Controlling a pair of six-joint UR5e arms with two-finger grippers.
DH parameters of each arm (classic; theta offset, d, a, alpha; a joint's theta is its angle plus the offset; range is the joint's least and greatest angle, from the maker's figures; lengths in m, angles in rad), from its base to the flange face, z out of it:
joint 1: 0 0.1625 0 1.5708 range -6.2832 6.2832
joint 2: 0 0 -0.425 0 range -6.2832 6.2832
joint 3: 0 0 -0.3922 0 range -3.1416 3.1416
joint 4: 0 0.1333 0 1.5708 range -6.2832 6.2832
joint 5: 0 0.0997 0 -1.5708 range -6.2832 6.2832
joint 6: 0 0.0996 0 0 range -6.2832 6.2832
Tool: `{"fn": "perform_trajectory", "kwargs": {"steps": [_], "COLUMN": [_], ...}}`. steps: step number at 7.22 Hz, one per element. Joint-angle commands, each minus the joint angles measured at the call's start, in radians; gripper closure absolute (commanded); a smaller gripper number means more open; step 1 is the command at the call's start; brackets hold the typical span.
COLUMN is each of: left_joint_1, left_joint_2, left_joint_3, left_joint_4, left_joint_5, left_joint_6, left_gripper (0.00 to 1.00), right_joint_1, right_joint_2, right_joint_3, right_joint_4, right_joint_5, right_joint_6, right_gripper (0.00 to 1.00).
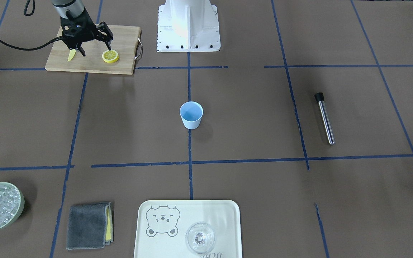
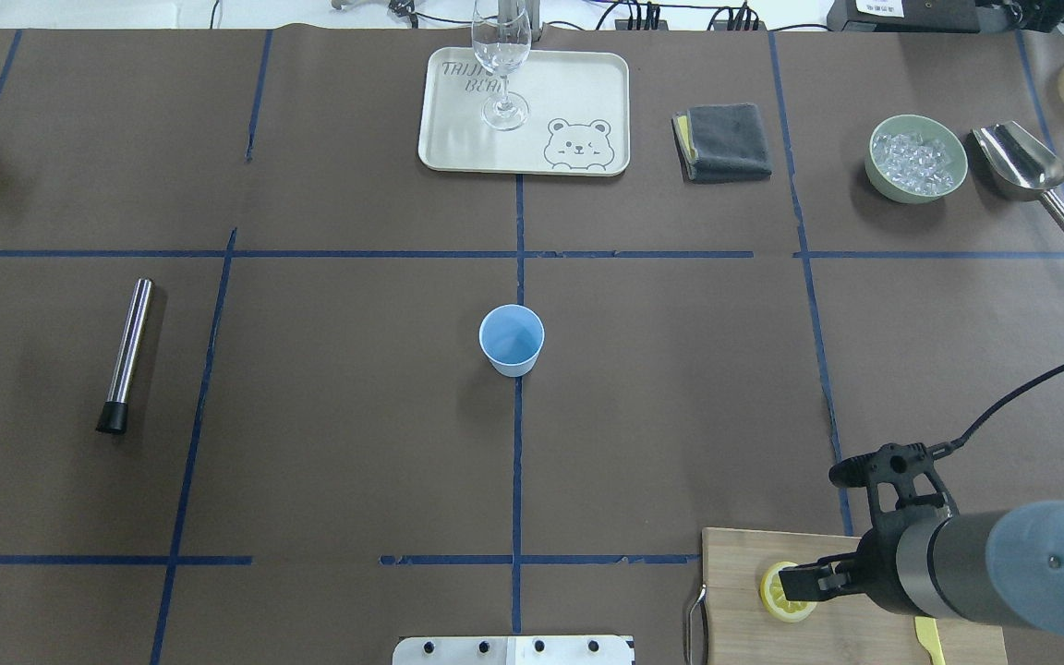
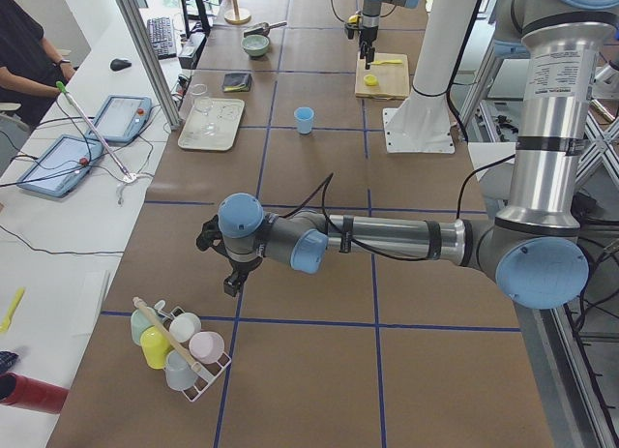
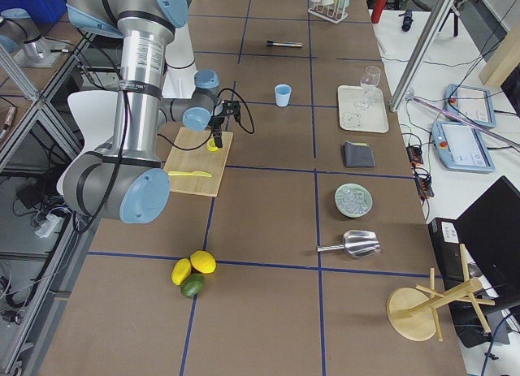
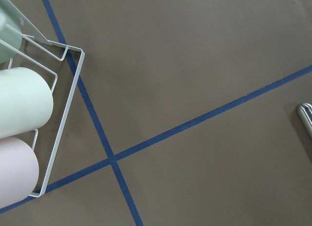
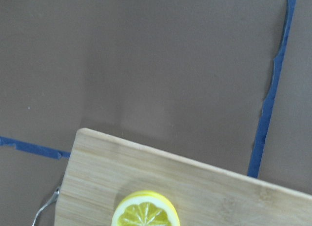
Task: Squeeze lemon into cup
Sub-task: 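Move the right gripper down to the lemon slice on the cutting board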
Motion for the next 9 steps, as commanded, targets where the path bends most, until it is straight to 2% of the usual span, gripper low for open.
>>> {"fn": "perform_trajectory", "kwargs": {"steps": [1, 3, 6, 9], "left_joint_1": [0.001, 0.001, 0.001, 0.001], "left_joint_2": [0.012, 0.019, 0.019, 0.021], "left_joint_3": [0.001, 0.003, 0.000, 0.000], "left_joint_4": [-0.047, -0.086, -0.088, -0.088], "left_joint_5": [0.042, 0.036, 0.033, 0.030], "left_joint_6": [0.007, -0.006, -0.006, -0.005], "left_gripper": [0.00, 0.00, 0.00, 0.00], "right_joint_1": [-0.122, -0.120, -0.117, -0.119], "right_joint_2": [0.004, 0.059, 0.064, 0.067], "right_joint_3": [-0.018, -0.059, -0.078, -0.099], "right_joint_4": [0.000, -0.002, 0.000, -0.002], "right_joint_5": [-0.128, -0.134, -0.147, -0.160], "right_joint_6": [0.116, 0.156, 0.156, 0.156], "right_gripper": [0.00, 0.00, 0.01, 0.11]}}
